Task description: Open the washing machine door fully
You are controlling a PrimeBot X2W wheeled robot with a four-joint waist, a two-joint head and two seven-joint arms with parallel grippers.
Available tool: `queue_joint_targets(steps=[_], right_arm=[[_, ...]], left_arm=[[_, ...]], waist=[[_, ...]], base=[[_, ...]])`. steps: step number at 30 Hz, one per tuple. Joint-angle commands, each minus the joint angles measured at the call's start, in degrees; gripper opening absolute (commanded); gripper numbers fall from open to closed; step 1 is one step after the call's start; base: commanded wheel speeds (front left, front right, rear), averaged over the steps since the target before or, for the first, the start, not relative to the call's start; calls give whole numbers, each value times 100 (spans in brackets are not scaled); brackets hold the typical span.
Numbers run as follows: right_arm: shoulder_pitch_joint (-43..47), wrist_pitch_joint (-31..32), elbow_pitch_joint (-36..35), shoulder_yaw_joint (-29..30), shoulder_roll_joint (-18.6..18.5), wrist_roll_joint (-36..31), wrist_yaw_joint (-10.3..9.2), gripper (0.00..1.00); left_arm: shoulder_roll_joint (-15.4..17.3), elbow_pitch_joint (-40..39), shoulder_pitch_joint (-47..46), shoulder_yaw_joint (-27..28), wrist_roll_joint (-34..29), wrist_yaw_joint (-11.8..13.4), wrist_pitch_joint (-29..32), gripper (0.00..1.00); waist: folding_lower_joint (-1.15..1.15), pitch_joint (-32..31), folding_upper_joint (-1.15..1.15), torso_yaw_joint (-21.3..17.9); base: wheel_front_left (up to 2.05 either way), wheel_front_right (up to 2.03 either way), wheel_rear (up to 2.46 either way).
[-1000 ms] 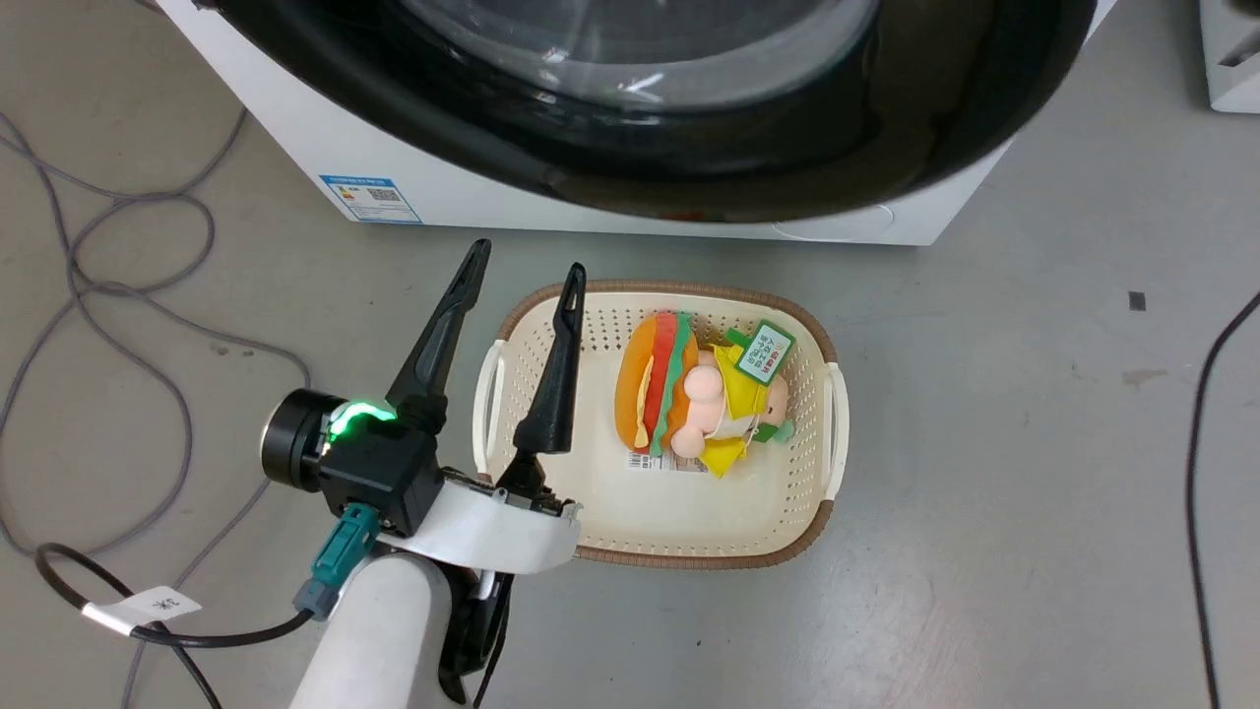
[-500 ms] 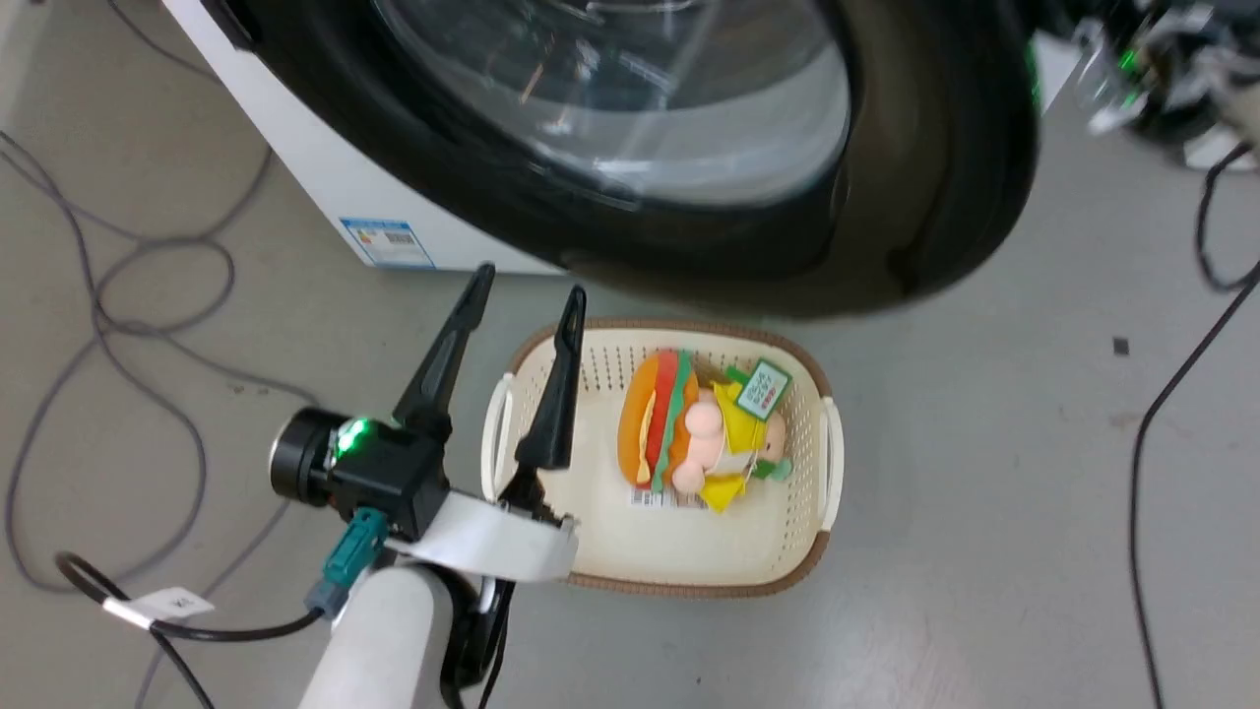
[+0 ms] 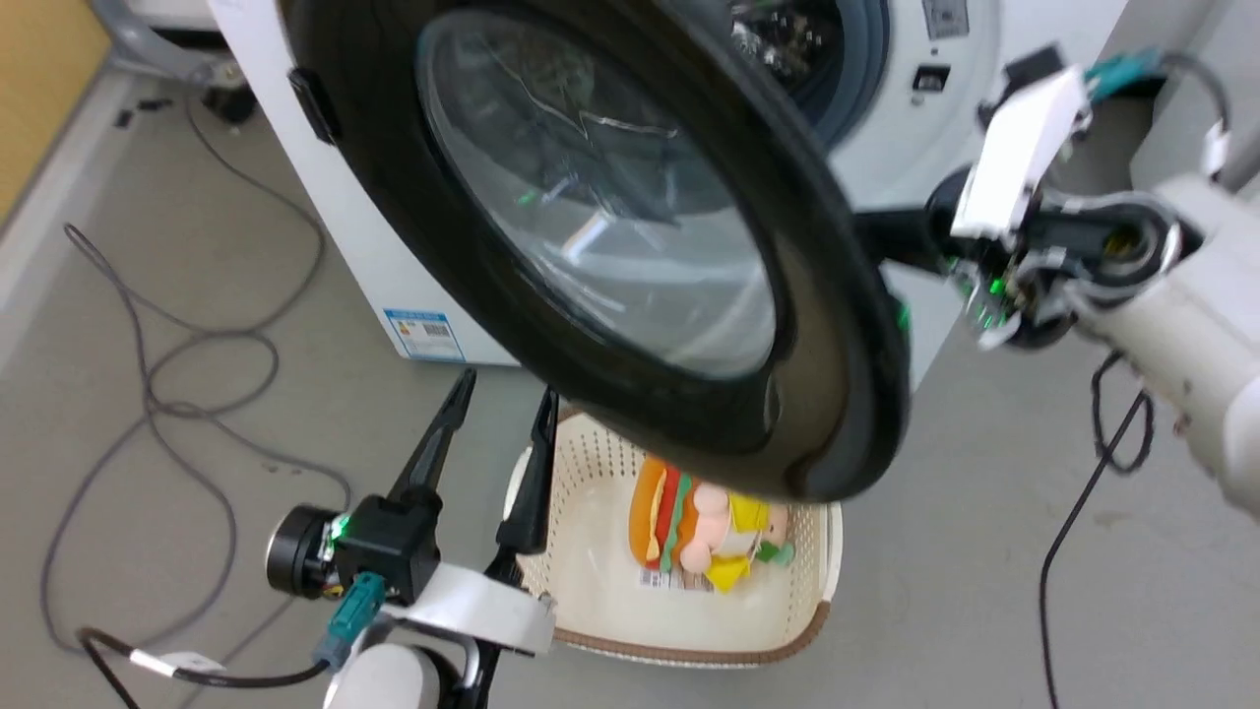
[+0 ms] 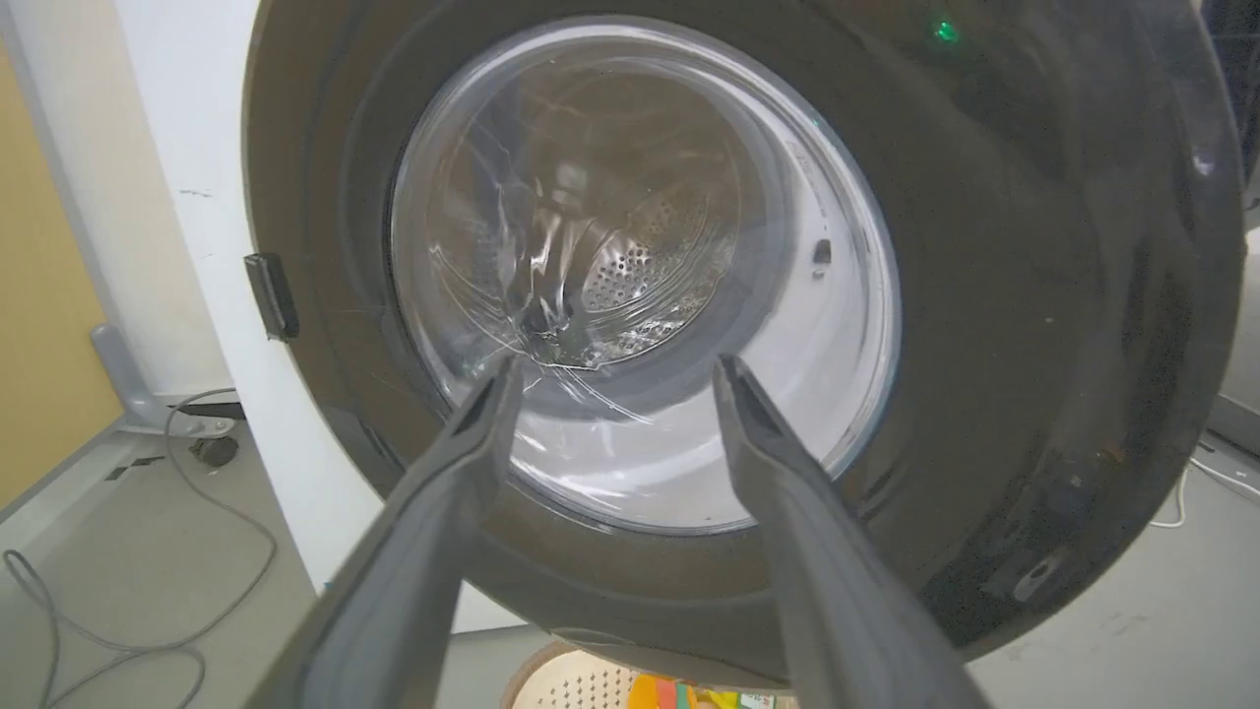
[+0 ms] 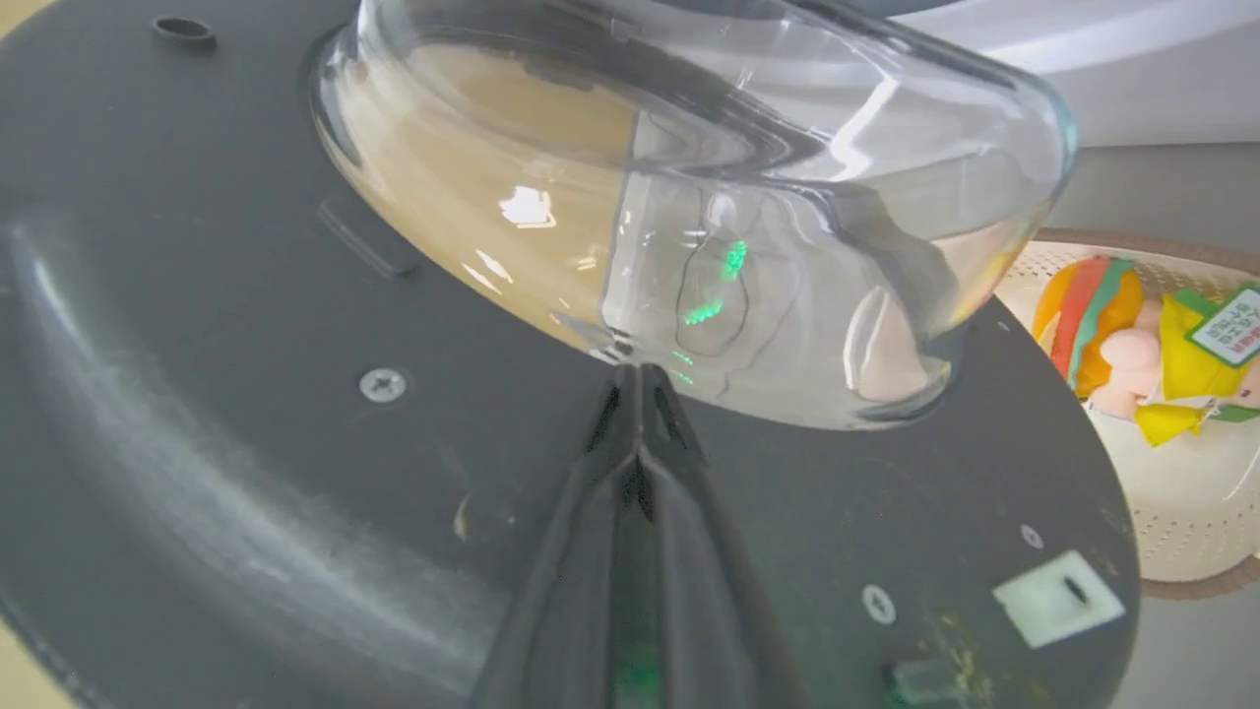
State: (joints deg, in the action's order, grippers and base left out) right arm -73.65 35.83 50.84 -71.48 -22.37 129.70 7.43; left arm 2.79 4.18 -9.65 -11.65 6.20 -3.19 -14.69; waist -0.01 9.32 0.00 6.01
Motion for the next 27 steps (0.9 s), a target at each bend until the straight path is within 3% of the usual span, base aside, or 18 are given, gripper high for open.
queue_joint_targets(steps=[1,13,23,27], right_arm=[[197,-46,-184,-28,-38,65,6,0],[1044,-703,-2397,-164,-334,262,6,0],[1525,-948,-2937,-185,-355,236,6,0],[1817,-1472,-3152,-10,-383,362,6,0]], left_arm=[[10,40,97,45,-35,-7,-30,100],[34,235,531,208,-60,-2,-30,100],[32,305,558,234,-61,-16,-30,100],[30,323,579,250,-48,-9,-30,100]], waist=[[1,-139,0,56],[1,-512,0,150],[1,-558,0,149],[1,-611,0,123]], base=[[0,0,0],[0,0,0],[0,0,0],[0,0,0]])
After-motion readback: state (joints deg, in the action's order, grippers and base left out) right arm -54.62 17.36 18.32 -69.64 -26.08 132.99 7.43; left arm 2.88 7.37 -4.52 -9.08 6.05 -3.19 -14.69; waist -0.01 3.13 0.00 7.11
